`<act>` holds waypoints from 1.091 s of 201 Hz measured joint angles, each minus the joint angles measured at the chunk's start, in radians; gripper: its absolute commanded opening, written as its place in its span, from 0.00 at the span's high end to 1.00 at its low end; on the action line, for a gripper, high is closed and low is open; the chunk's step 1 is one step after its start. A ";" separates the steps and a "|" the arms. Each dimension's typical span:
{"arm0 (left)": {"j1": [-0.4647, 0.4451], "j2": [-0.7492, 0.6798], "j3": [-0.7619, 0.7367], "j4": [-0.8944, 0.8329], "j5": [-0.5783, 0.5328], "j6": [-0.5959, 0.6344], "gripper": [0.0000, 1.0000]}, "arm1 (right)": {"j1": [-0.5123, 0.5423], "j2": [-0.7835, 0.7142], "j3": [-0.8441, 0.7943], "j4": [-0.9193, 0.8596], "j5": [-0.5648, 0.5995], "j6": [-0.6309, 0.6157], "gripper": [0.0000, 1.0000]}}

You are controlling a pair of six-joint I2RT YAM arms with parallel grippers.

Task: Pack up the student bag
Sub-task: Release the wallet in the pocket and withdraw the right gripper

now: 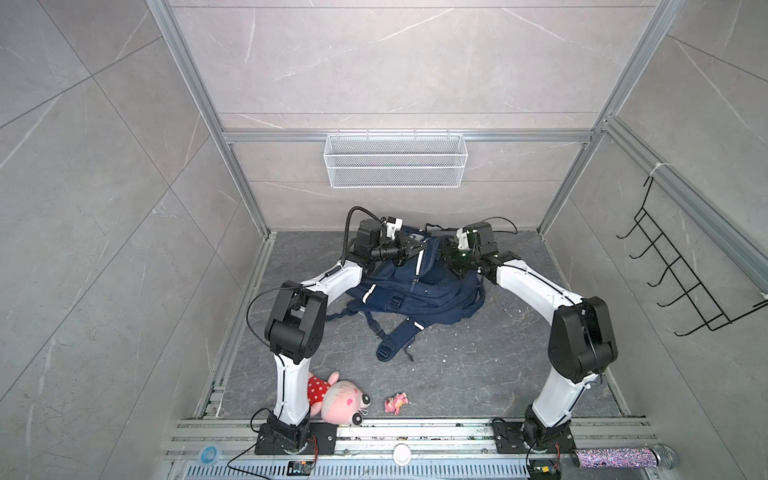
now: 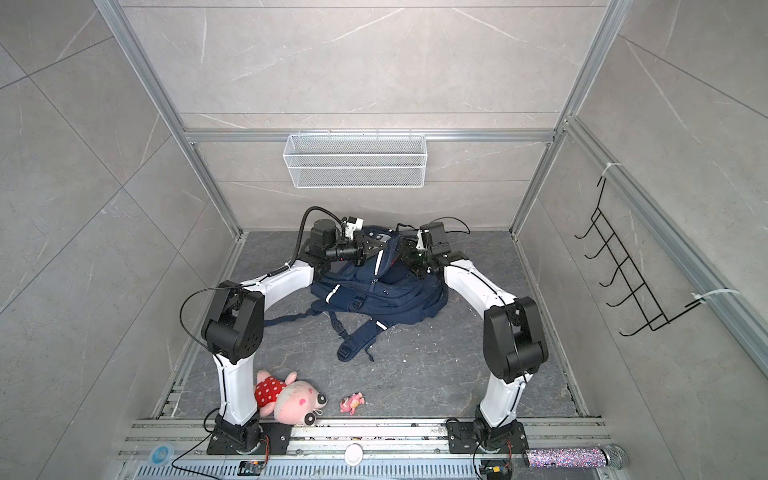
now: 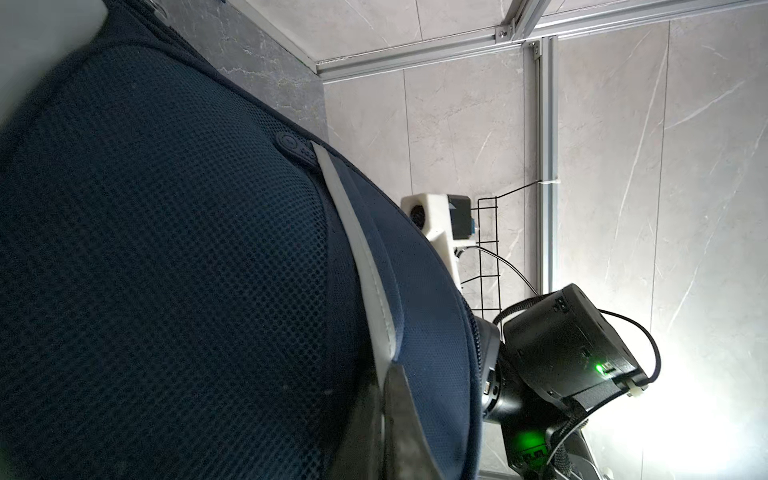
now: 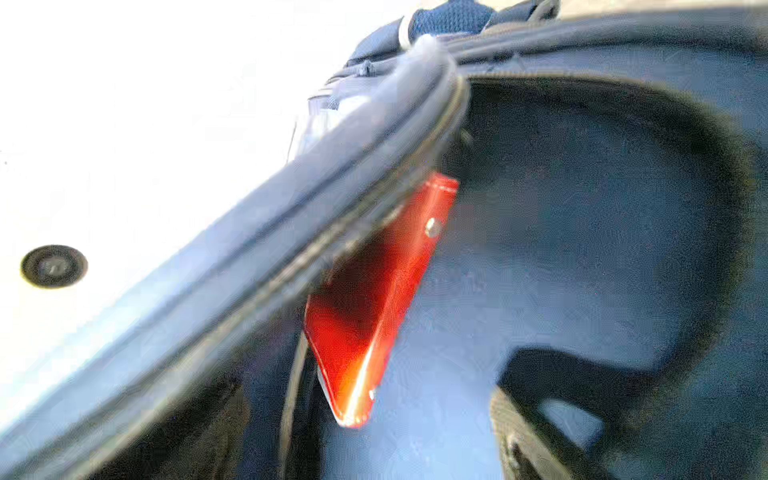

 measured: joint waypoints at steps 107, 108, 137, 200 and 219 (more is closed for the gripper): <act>0.003 0.000 0.002 -0.171 -0.045 0.137 1.00 | -0.039 -0.317 -0.212 -0.204 0.051 -0.103 0.05; 0.003 0.000 0.003 -0.173 -0.045 0.138 1.00 | -0.040 -0.317 -0.214 -0.206 0.051 -0.103 0.05; -0.014 0.006 0.055 -0.304 -0.062 0.218 1.00 | -0.048 -0.317 -0.221 -0.222 0.063 -0.103 0.05; -0.042 0.023 0.103 -0.455 -0.103 0.309 0.64 | -0.054 -0.315 -0.220 -0.237 0.074 -0.115 0.05; -0.040 0.022 0.103 -0.506 -0.121 0.333 0.48 | -0.058 -0.310 -0.213 -0.248 0.074 -0.124 0.05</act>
